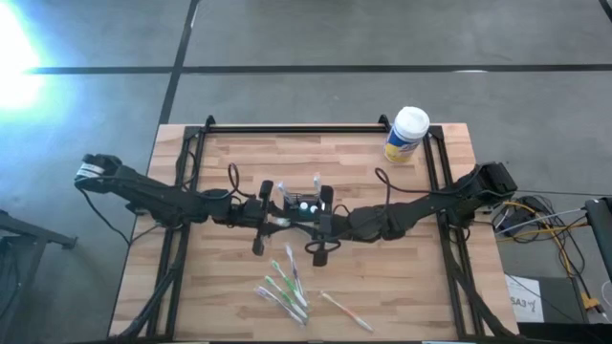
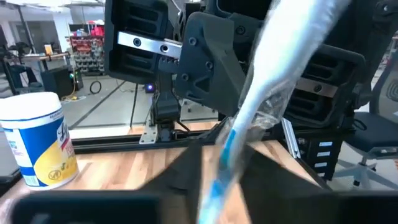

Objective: Pick & Place toothbrushing station
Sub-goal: Put the blue toothbrush into the black mesh organizer

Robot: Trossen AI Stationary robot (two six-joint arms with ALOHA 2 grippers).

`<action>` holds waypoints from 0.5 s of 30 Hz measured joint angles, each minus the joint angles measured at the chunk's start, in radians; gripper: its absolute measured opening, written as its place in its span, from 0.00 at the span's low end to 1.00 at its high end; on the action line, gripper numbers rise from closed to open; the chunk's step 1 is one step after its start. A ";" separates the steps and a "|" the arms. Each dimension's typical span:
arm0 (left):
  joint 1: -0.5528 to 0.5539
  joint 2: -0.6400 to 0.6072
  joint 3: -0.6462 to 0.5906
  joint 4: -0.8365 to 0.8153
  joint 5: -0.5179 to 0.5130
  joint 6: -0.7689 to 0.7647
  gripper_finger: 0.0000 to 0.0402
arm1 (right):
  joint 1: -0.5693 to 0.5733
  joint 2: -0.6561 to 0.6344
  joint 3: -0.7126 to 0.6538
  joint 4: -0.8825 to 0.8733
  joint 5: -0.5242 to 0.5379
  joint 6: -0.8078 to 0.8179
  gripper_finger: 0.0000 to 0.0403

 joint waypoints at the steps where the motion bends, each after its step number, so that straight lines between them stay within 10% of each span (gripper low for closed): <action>1: -0.001 0.000 0.000 0.000 0.010 0.013 0.14 | 0.000 0.000 -0.001 -0.001 0.000 0.000 0.02; 15: -0.002 -0.047 -0.002 -0.141 0.078 0.047 0.06 | 0.007 -0.091 -0.033 -0.096 0.001 0.053 0.12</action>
